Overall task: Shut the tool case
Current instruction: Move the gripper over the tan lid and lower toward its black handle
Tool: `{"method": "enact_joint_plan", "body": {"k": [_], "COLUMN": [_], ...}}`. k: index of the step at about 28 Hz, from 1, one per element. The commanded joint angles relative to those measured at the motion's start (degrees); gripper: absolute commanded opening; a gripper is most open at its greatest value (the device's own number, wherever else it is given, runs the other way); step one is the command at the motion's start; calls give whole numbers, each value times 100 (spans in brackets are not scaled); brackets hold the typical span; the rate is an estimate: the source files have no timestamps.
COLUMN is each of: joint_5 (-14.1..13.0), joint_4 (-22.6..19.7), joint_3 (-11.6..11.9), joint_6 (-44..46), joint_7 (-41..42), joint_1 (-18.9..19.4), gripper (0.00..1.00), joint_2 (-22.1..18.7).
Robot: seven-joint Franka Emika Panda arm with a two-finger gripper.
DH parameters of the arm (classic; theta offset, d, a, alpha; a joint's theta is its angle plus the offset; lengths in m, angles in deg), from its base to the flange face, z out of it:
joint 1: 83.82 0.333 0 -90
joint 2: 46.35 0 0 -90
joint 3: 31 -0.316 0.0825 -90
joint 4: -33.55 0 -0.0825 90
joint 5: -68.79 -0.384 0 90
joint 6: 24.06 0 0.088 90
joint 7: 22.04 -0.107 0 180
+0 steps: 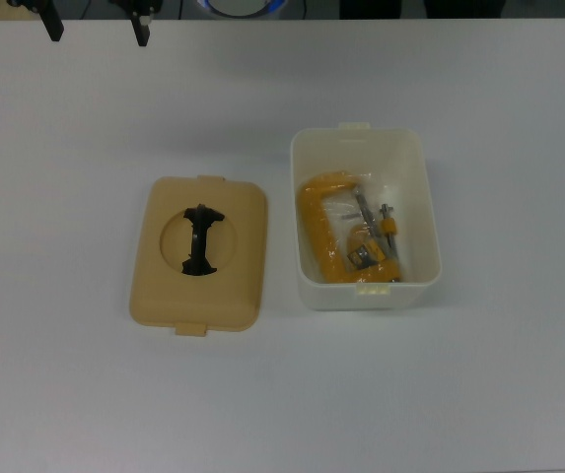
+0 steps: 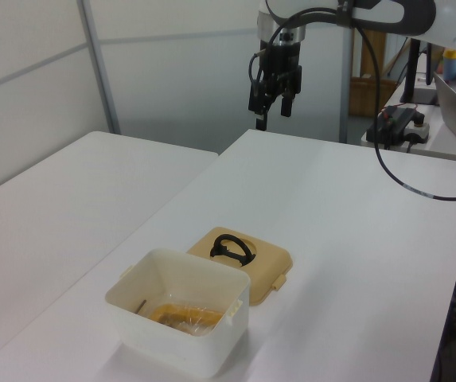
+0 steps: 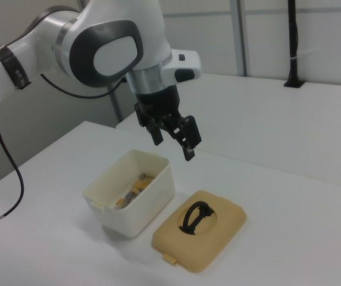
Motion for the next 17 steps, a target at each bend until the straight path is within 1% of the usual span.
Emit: {"method": "enact_joint_plan", "body": {"k": [1,5,8,11,15,17], "joint_5": [-138,-200,-244,-244,-235,-192], "joint_4": [-56,-117,-345,-495,-758,-942], "joint_3": [16,16,-1,-19,-45,-54], "joint_6": [195,205,109,-76,-576,-944], "joint_7": [305,342,369,342,237,-7], "joint_1": [-50,-51,-16,11,46,186], "gripper": [100,100,100,100,100,100], "joint_2": [-14,-13,4,118,259,303]}}
